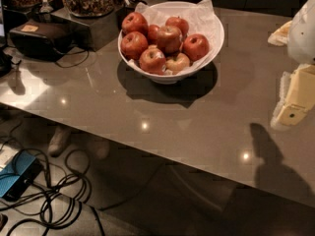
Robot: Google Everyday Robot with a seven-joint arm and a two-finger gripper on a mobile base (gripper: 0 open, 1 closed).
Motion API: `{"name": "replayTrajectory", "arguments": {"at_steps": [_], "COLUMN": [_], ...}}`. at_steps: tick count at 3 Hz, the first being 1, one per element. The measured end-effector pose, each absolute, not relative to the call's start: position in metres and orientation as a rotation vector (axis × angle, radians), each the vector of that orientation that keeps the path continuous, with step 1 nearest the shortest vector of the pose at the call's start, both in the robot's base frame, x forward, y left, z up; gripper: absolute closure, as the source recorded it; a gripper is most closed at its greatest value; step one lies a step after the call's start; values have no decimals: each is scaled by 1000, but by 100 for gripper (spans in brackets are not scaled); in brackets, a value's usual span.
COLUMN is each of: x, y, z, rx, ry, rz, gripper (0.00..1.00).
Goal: Pick apple from white bowl
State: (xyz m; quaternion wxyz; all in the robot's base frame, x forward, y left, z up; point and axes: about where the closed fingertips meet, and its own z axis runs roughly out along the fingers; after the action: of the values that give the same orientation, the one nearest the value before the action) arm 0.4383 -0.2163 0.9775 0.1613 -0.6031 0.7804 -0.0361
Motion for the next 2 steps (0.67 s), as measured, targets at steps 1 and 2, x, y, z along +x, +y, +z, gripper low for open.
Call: {"name": "replayTrajectory", "arguments": {"at_steps": [1,2], "x": [438,448], "y": [-216,-212], "z": [978,982], "rx": [-1722,-1673], "ry": [2228,2258], "rz": [-103,-77], "gripper": [0,0]}}
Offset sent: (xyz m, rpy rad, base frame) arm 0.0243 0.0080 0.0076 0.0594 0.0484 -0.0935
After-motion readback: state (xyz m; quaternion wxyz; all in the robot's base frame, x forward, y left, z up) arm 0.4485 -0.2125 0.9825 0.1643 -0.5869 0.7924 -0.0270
